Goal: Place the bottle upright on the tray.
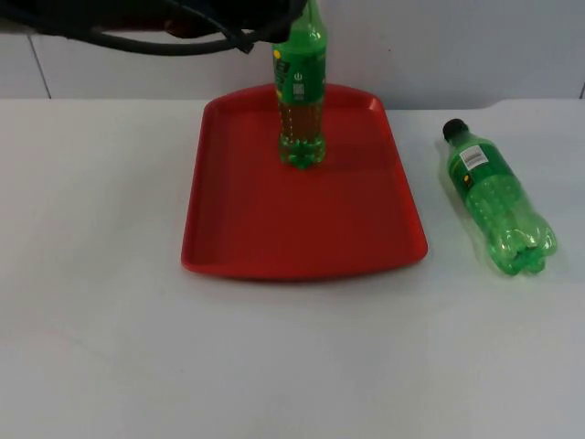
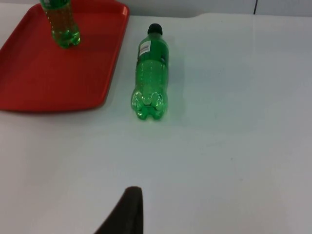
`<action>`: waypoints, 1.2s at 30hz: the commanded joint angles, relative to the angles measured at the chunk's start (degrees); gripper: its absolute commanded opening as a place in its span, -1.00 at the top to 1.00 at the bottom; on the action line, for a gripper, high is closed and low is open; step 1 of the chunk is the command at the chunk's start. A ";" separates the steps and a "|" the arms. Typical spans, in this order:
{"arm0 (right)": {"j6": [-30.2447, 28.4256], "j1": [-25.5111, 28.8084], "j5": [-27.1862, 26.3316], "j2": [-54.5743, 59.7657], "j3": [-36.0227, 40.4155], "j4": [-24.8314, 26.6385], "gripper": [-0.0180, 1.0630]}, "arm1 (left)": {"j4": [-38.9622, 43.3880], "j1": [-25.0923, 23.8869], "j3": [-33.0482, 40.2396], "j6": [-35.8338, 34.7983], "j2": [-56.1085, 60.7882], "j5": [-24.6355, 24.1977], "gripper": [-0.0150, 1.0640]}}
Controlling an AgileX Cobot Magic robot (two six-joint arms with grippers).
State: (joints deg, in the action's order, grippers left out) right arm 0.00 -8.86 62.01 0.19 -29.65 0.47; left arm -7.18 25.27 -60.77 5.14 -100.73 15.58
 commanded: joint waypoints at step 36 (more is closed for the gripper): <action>-0.92 0.23 -0.19 -0.19 0.12 -0.10 -0.98 | 0.41 0.39 9.24 2.15 31.86 -34.77 -0.98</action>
State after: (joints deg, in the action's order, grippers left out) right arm 0.00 -8.86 62.01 0.19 -29.65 0.47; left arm -7.08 25.27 -52.71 7.10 -70.34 -18.86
